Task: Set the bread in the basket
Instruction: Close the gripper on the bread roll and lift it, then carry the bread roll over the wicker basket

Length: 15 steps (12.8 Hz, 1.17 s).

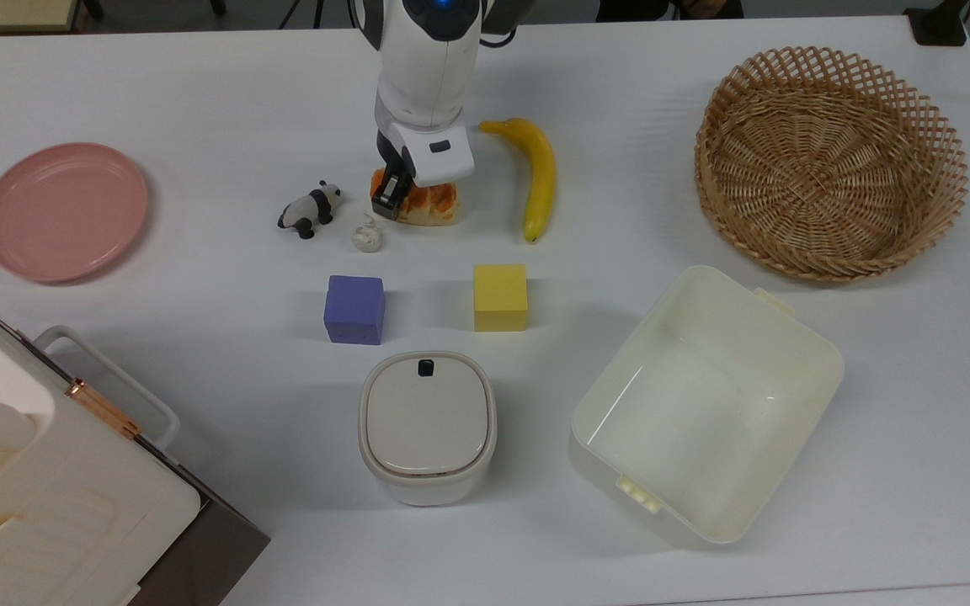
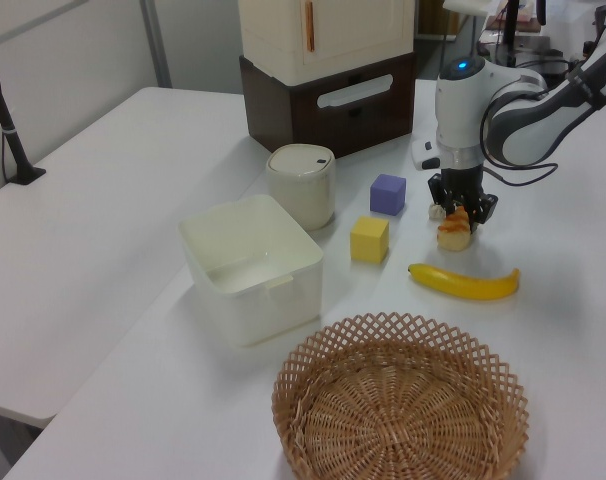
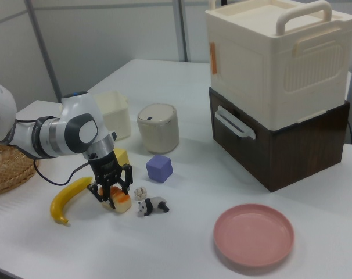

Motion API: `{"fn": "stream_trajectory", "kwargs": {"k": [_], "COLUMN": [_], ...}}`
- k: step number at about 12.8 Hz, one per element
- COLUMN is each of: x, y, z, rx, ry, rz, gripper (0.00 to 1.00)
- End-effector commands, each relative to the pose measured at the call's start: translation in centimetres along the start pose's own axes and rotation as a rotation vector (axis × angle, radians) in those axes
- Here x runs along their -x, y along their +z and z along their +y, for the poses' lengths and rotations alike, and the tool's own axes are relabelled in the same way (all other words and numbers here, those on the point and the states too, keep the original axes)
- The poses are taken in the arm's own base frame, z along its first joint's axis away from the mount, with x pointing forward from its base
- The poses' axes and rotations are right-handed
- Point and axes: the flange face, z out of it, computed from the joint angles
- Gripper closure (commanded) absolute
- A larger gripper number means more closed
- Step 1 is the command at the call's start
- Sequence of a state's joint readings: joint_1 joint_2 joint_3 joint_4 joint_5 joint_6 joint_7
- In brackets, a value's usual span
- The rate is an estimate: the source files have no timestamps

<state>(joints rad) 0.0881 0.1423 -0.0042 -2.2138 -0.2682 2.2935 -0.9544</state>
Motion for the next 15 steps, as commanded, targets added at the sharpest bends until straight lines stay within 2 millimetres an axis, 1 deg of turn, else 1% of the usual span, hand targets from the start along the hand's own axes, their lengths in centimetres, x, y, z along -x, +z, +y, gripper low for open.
{"fn": "stream_trajectory", "kwargs": {"k": [1, 3, 4, 6, 8, 9, 10, 11, 12, 13, 14, 15], "x": [0.9, 0.5, 0.0, -1.3, -2.2, -2.9, -4.6, -5.5, -6.8, -8.4, -10.9, -13.4], "y": [-2.0, -4.1, -5.7, -9.2, -13.3, -14.6, -16.2, -16.7, -17.7, -18.3, -19.4, -20.3], "z": [-0.8, -0.2, 0.2, 0.7, 1.2, 1.1, 0.5, 0.0, -0.6, -1.6, -3.1, -5.2], "rx": [-0.03, -0.039, -0.049, -0.105, -0.162, -0.176, -0.183, -0.186, -0.184, -0.187, -0.183, -0.183], "ry": [0.002, 0.109, 0.174, 0.344, 0.582, 0.66, 0.746, 0.799, 0.851, 0.897, 0.936, 0.933], "rz": [-0.032, -0.006, 0.019, 0.055, 0.092, 0.106, 0.123, 0.121, 0.128, 0.128, 0.137, 0.146], "gripper": [0.49, 0.49, 0.48, 0.48, 0.48, 0.48, 0.48, 0.48, 0.48, 0.48, 0.47, 0.47]}}
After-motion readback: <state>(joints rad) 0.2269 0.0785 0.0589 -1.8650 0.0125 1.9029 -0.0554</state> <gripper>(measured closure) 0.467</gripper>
